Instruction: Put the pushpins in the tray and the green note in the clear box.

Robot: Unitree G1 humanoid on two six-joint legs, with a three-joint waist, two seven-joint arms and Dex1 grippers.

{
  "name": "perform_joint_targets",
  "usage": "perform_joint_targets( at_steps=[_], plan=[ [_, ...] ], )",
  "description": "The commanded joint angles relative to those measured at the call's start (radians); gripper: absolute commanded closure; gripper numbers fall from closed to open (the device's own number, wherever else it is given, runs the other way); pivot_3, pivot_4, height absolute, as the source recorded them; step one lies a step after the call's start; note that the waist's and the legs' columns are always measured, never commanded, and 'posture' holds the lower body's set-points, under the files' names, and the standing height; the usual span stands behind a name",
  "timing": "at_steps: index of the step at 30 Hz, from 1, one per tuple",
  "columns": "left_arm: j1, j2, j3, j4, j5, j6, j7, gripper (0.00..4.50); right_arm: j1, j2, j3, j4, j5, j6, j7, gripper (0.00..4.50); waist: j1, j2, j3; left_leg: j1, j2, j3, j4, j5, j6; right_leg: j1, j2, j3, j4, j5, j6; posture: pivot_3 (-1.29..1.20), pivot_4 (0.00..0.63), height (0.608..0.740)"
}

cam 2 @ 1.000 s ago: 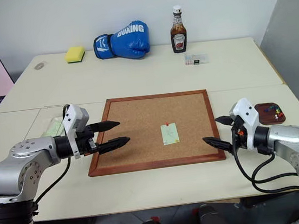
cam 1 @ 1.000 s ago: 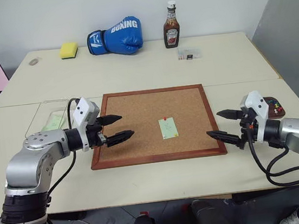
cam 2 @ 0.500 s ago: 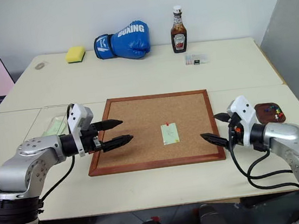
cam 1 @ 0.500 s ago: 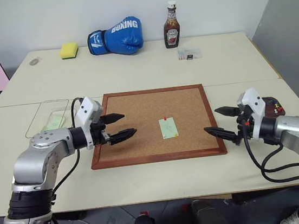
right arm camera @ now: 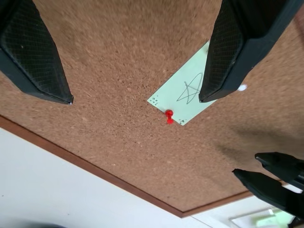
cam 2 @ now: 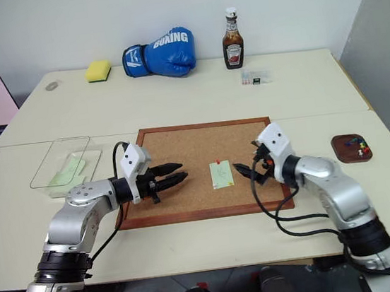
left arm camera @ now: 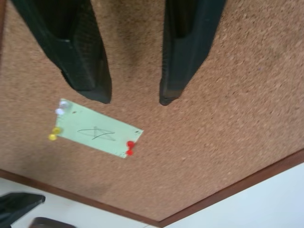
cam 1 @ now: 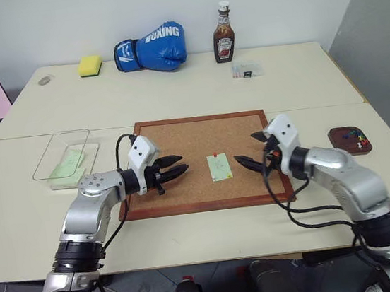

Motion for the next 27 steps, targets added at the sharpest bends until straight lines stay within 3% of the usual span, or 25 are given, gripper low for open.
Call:
perform_joint_targets(
  at_steps=[1, 4, 15, 23, 27],
  plan=[
    [-0.028, -0.028, 0.013, 0.025, 0.021, -0.051, 0.04, 3.85, -0.057, 0.06, 0.023, 0.073, -0.063, -0.076, -0.04, 0.0, 0.0, 0.0, 0.0, 0.0, 0.0, 0.0, 0.0, 0.0, 0.0, 0.0, 0.0, 0.0, 0.0, 0.0, 0.0, 0.0, 0.15, 0.74],
    [-0.02, -0.044, -0.004, 0.033, 0.04, -0.064, 0.048, 4.47, -0.074, 0.104, 0.036, 0.115, -0.081, -0.089, -0.051, 0.0, 0.0, 0.0, 0.0, 0.0, 0.0, 0.0, 0.001, 0.0, 0.0, 0.0, 0.0, 0.0, 0.002, 0.0, 0.0, 0.0, 0.15, 0.74],
    [0.005, -0.064, -0.107, 0.115, 0.169, -0.032, 0.108, 4.49, -0.125, 0.206, 0.043, 0.258, -0.122, -0.136, -0.049, 0.0, -0.002, 0.0, 0.0, 0.007, 0.0, 0.0, 0.001, 0.0, 0.0, 0.001, 0.0, 0.001, 0.011, 0.0, -0.001, 0.0, 0.15, 0.74],
    [0.0, -0.05, -0.11, 0.114, 0.179, -0.038, 0.102, 4.49, -0.16, 0.263, 0.049, 0.332, -0.14, -0.159, -0.039, 0.0, -0.005, 0.001, -0.001, 0.016, 0.0, 0.0, 0.001, 0.002, 0.002, 0.008, 0.001, 0.001, 0.012, 0.0, -0.001, 0.0, 0.15, 0.74],
    [-0.004, -0.051, -0.105, 0.099, 0.178, -0.03, 0.106, 4.5, -0.184, 0.277, 0.058, 0.385, -0.152, -0.165, -0.029, 0.65, -0.009, 0.001, -0.001, 0.02, 0.0, 0.0, 0.0, 0.002, 0.002, 0.012, 0.001, 0.001, 0.011, 0.0, -0.001, 0.0, 0.15, 0.74]
  ],
)
